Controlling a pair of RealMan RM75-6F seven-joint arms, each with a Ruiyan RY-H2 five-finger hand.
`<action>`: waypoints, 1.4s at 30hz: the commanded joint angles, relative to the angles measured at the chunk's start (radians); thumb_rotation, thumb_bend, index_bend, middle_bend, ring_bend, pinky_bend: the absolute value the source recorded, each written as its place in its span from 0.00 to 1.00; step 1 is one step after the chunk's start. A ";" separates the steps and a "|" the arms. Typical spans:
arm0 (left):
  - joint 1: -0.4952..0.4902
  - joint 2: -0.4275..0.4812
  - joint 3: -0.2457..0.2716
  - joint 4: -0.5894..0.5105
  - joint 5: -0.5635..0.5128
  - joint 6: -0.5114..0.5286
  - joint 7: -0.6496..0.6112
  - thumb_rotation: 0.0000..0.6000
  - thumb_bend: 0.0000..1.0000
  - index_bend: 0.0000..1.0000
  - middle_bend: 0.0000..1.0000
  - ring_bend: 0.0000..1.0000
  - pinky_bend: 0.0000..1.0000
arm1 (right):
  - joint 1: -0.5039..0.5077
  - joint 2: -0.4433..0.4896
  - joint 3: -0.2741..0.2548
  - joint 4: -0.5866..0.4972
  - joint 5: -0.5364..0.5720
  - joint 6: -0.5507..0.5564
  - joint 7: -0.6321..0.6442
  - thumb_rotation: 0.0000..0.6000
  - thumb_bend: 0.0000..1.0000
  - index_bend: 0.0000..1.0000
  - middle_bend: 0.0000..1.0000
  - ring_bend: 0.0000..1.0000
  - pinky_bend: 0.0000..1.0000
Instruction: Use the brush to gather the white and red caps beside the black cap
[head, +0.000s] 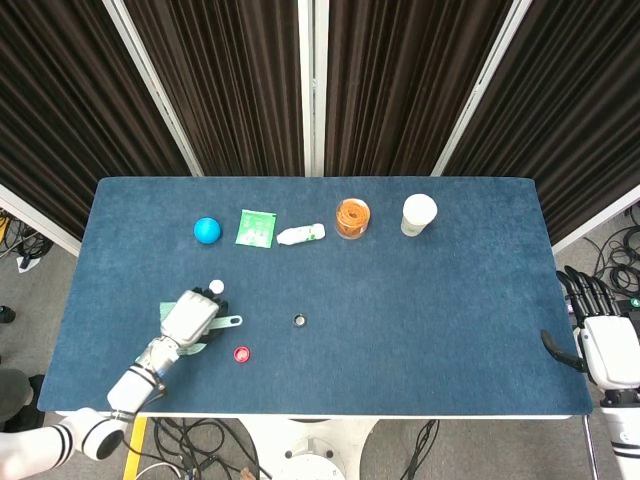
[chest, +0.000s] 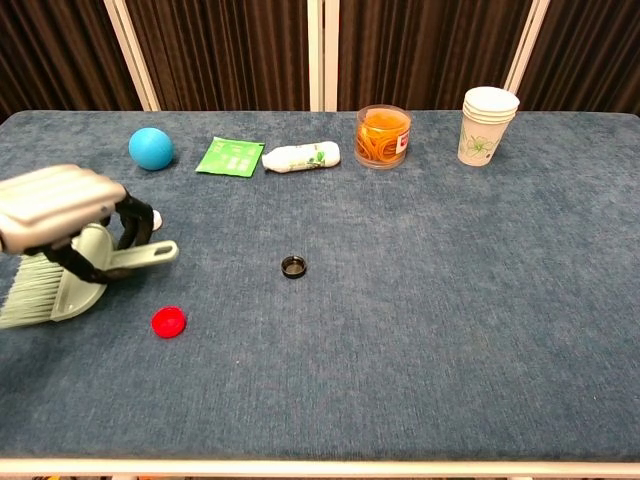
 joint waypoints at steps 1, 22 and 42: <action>0.008 0.024 -0.003 0.085 0.088 0.090 -0.290 1.00 0.38 0.52 0.57 0.40 0.45 | -0.002 0.003 -0.001 -0.007 -0.002 0.002 -0.008 1.00 0.22 0.00 0.04 0.00 0.00; -0.134 -0.230 -0.046 0.786 0.138 0.090 -1.148 1.00 0.39 0.55 0.59 0.40 0.46 | -0.017 0.037 0.001 -0.092 0.009 0.013 -0.091 1.00 0.22 0.00 0.04 0.00 0.00; -0.274 -0.378 0.057 0.961 0.216 0.024 -1.413 1.00 0.39 0.56 0.59 0.40 0.45 | -0.021 0.057 0.007 -0.162 0.034 -0.001 -0.165 1.00 0.22 0.00 0.05 0.00 0.00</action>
